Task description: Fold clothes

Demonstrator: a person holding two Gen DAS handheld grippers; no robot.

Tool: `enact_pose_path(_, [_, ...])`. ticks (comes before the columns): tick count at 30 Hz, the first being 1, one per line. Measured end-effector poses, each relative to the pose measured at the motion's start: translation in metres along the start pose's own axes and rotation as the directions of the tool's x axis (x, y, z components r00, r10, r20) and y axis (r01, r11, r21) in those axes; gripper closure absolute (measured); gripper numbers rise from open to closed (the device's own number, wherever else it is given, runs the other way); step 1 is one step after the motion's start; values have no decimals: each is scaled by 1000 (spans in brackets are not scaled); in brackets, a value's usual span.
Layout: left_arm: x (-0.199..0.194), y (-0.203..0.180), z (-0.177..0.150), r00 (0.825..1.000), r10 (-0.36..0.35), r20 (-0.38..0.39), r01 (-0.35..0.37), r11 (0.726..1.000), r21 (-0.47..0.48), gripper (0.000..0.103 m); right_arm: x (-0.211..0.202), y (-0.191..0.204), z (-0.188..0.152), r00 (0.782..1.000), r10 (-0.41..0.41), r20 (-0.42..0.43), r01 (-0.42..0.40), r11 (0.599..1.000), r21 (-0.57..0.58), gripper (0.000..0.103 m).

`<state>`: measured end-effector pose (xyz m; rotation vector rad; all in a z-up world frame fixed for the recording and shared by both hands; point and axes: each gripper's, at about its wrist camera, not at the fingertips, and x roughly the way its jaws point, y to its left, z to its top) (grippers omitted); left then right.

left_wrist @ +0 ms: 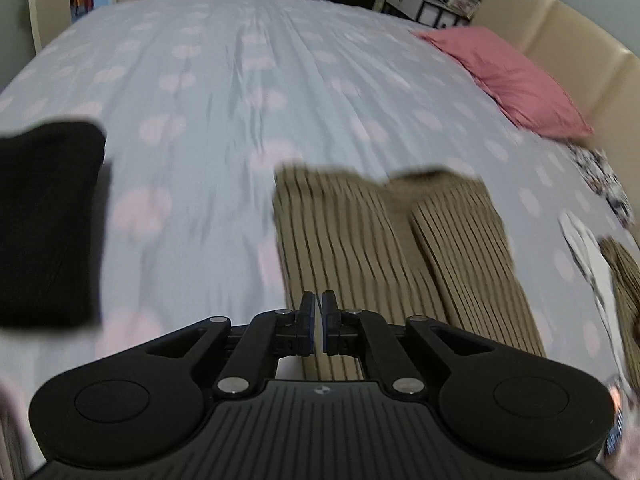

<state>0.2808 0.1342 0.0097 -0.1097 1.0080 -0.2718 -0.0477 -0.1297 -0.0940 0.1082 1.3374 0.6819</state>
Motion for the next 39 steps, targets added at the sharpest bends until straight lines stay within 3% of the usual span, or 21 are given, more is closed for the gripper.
enact_pose_path(5, [-42, -29, -77, 998, -32, -48, 35, 997, 68, 101, -6, -2, -11, 999, 4, 48, -4, 1000, 7, 75])
enact_pose_path(12, [-82, -59, -174, 990, -76, -123, 98, 978, 185, 100, -9, 26, -15, 993, 20, 119, -5, 991, -131, 74])
enact_pose_path(14, [-89, -63, -200, 983, -87, -160, 121, 969, 217, 100, -9, 34, -15, 992, 15, 127, 9, 983, -181, 65])
enact_pose_path(16, [-97, -67, -226, 977, -85, -194, 135, 955, 263, 100, -9, 41, -15, 991, 9, 135, 22, 973, -230, 64])
enact_pose_path(19, [-105, -70, -256, 971, -64, -232, 138, 937, 320, 89, -10, 52, -16, 989, 2, 147, 43, 952, -302, 63])
enact_pose_path(22, [-113, -76, -283, 964, -60, -259, 161, 907, 389, 81, -7, 62, -13, 988, 6, 155, 52, 928, -369, 63])
enact_pose_path(25, [-117, -84, -307, 958, -57, -282, 185, 873, 451, 79, -6, 67, -13, 987, 5, 161, 67, 896, -438, 63])
enact_pose_path(27, [-117, -87, -319, 958, -64, -281, 197, 857, 477, 75, -1, 72, -8, 987, 4, 159, 74, 873, -482, 58])
enact_pose_path(29, [-115, -89, -329, 960, -66, -273, 201, 838, 507, 63, 4, 76, -7, 988, 1, 152, 81, 847, -525, 52])
enact_pose_path(34, [-100, -98, -354, 965, -40, -260, 194, 773, 604, 62, 17, 81, -11, 992, -12, 123, 86, 786, -613, 50])
enact_pose_path(37, [-91, -104, -363, 967, -22, -253, 189, 729, 658, 64, 25, 84, -12, 996, -4, 92, 62, 770, -636, 61])
enact_pose_path(38, [-89, -105, -365, 968, -18, -249, 186, 718, 671, 71, 27, 85, -13, 997, -3, 78, 52, 764, -643, 77])
enact_pose_path(39, [-86, -106, -367, 969, -12, -247, 181, 713, 677, 73, 26, 87, -15, 998, -5, 62, 45, 754, -655, 88])
